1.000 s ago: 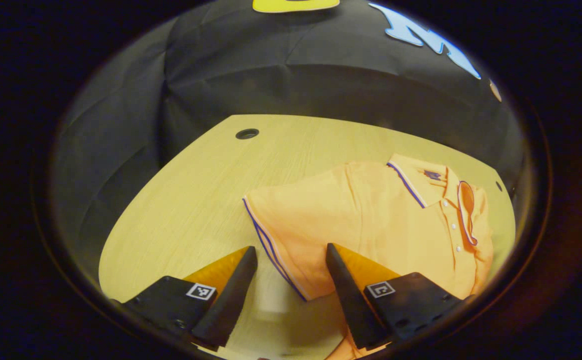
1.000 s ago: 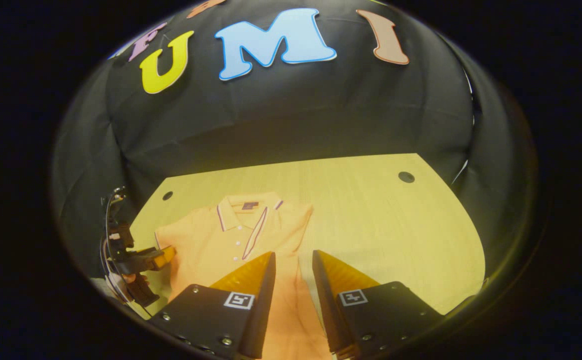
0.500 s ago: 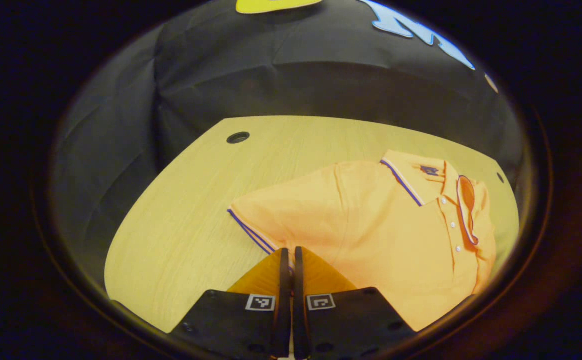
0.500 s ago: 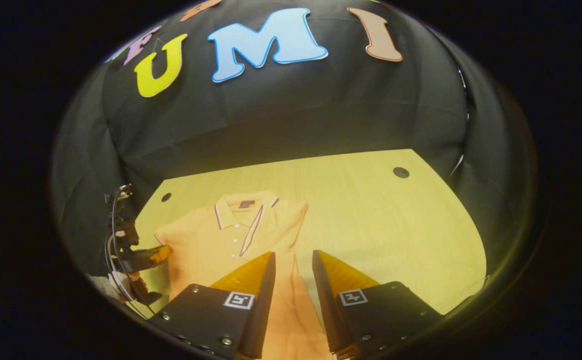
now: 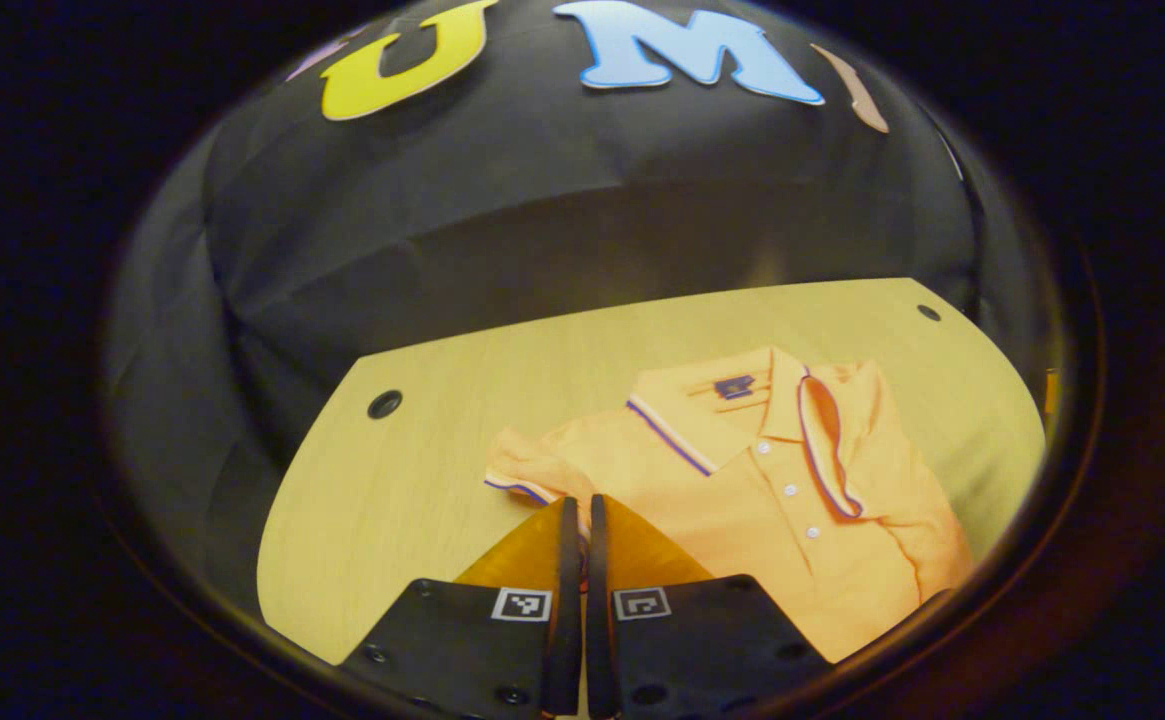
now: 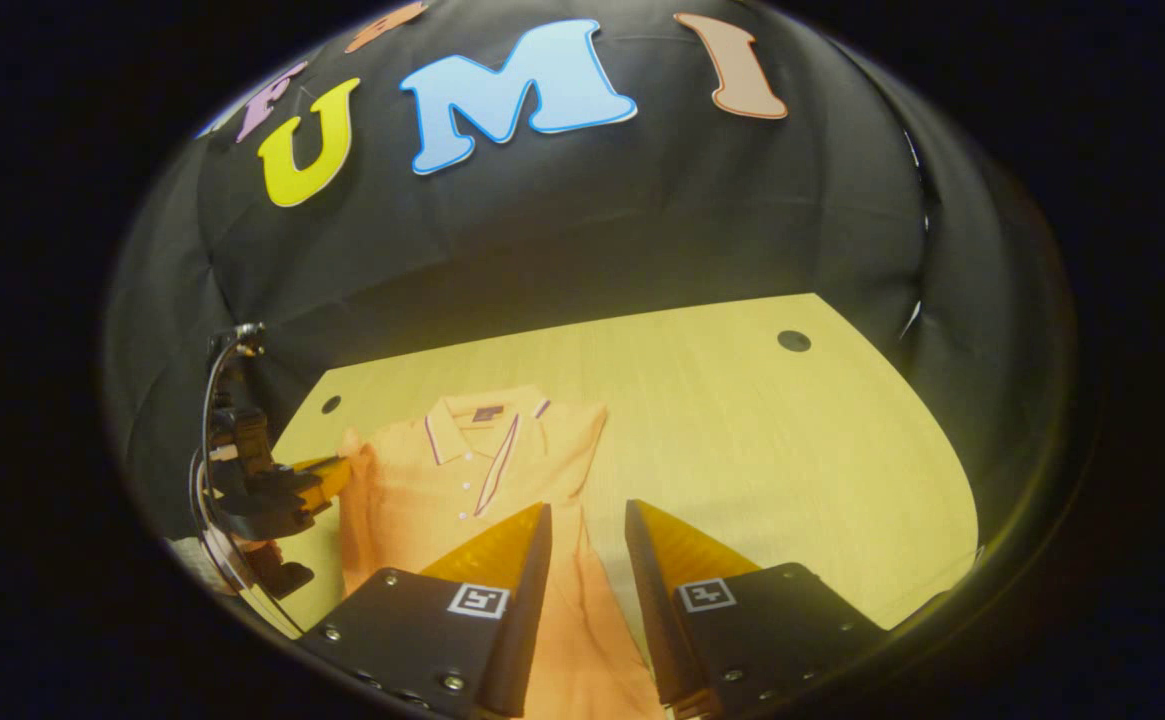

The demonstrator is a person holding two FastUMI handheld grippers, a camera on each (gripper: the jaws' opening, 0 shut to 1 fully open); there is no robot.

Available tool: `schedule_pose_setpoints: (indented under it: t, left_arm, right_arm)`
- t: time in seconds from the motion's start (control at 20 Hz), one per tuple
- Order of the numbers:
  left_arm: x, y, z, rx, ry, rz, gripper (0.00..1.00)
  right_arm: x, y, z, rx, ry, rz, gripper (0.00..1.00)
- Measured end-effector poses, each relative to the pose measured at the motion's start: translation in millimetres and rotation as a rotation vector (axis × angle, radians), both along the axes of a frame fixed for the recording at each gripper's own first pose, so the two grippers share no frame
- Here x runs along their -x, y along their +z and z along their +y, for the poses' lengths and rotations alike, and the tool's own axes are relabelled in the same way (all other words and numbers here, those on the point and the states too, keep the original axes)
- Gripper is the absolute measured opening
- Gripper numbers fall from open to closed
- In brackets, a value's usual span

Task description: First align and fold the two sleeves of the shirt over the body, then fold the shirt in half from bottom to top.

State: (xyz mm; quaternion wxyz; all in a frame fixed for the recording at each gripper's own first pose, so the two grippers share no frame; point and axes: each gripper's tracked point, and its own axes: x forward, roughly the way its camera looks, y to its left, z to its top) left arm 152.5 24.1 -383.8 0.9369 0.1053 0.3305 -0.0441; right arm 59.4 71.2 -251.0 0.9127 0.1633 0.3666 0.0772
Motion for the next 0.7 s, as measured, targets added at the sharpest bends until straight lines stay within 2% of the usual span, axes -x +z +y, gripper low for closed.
schedule_pose_setpoints:
  t: [0.2,0.35,0.45,0.5,0.55,0.7]
  left_arm:
    - [0.0,5.9,-57.0,-0.025,-0.129,-0.020,0.09]
    - [10.3,-1.8,-82.6,-0.005,-0.167,0.021,0.10]
    - [19.2,-10.4,-99.8,0.048,-0.183,0.054,0.35]
    - [20.4,-9.3,-100.1,0.045,-0.178,0.054,0.58]
    - [23.5,-8.3,-101.4,0.048,-0.176,0.057,0.58]
    - [27.9,-3.9,-103.2,0.061,-0.166,0.060,0.72]
  right_arm:
    - [4.7,-1.2,-5.6,-0.006,-0.008,0.004,0.47]
    - [9.2,-3.1,-13.9,-0.012,-0.023,0.010,0.47]
    - [12.7,-5.4,-19.0,-0.017,-0.035,0.015,0.47]
    - [13.2,-5.8,-22.0,-0.019,-0.041,0.019,0.47]
    - [17.0,-8.1,-24.7,-0.021,-0.047,0.022,0.47]
    - [22.0,-10.4,-28.6,-0.034,-0.055,0.030,0.47]
